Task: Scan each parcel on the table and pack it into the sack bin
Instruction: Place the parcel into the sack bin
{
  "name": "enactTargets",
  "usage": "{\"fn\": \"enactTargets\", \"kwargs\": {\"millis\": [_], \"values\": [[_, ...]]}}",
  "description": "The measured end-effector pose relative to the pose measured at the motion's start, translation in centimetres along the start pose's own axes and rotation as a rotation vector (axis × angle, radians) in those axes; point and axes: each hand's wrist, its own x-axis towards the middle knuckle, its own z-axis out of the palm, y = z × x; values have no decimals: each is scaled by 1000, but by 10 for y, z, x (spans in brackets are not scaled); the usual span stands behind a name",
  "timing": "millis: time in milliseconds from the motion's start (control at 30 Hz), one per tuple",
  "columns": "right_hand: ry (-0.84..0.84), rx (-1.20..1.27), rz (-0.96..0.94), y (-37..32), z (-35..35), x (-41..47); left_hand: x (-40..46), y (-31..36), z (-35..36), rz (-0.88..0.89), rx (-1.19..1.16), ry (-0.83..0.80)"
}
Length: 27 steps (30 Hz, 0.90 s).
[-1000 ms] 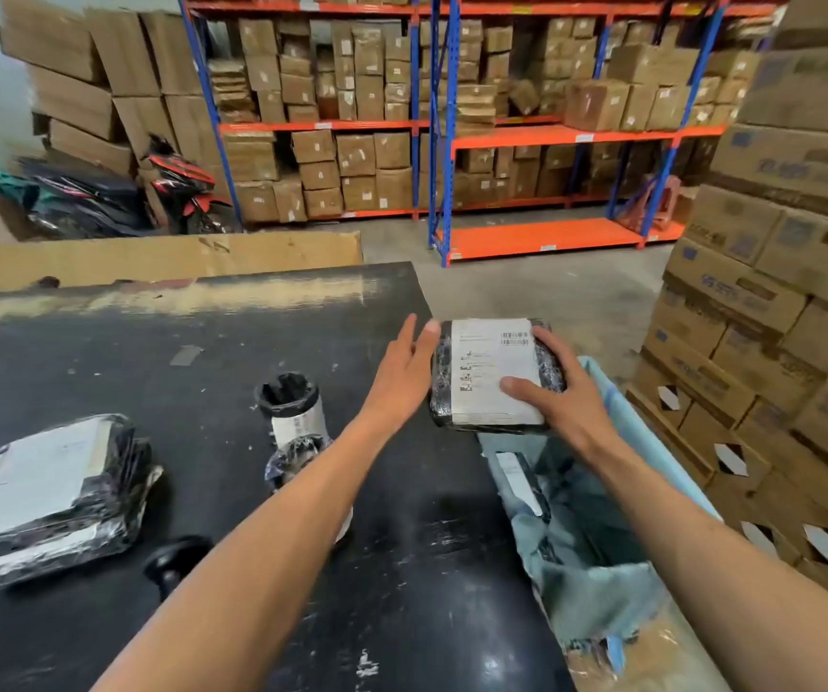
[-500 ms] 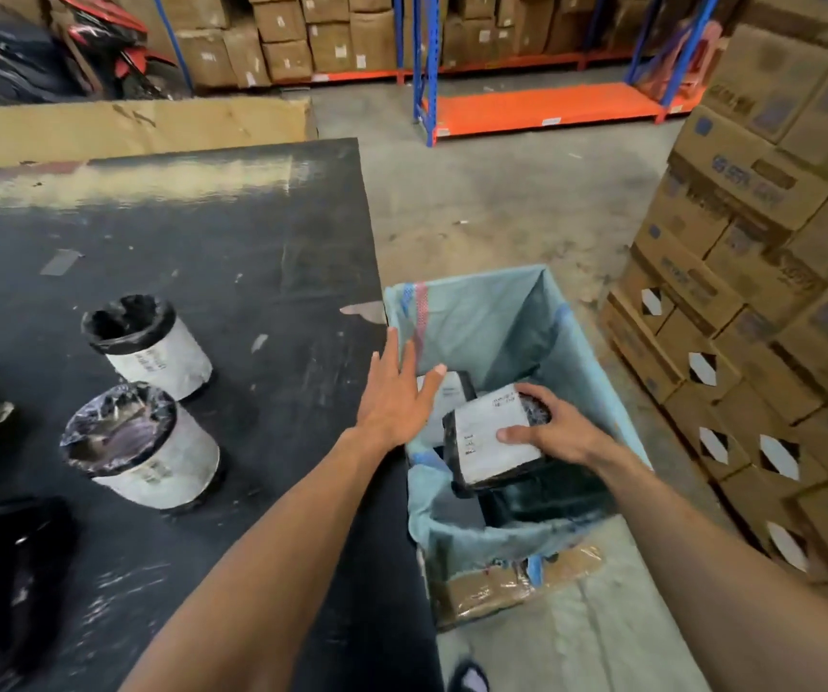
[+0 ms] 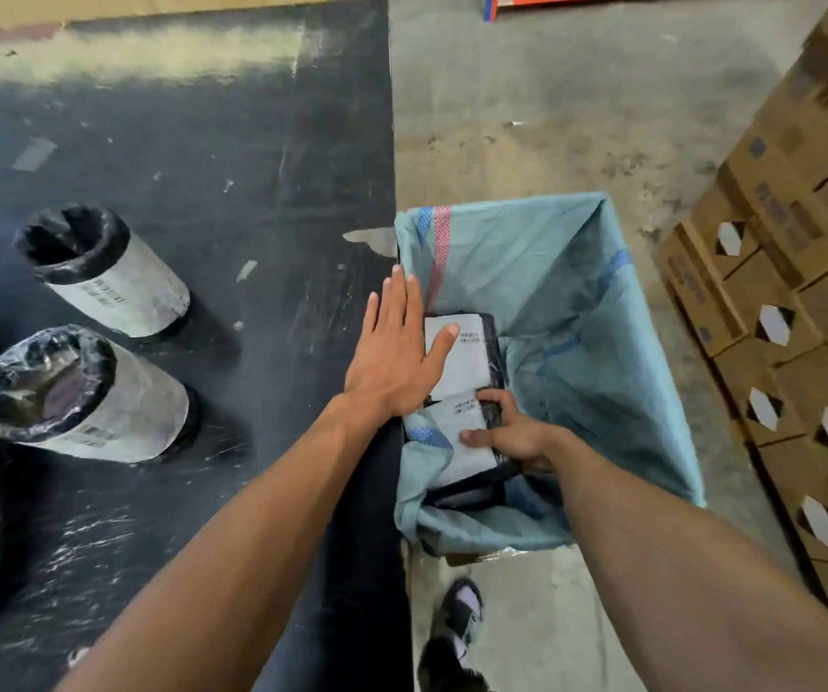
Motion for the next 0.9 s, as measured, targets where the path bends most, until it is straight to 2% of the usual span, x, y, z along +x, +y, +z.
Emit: {"fn": "enactTargets", "kwargs": {"millis": [233,433,533,600,700,900], "values": [[44,-322,82,21,20,11,4,-4,7,3,80,-23],[150,-565,140,29,32,18,2,-2,8,8,95,-26],[222,-814,167,18,35,18,3,-2,7,14,77,-15],[140,-972,130,15,39,19,2,-3,8,17,75,-9],[-5,-1056,106,20,43,27,2,-4,9,19,68,3],[-18,-1076,71,33,44,47,3,-5,13,18,87,20]]}}
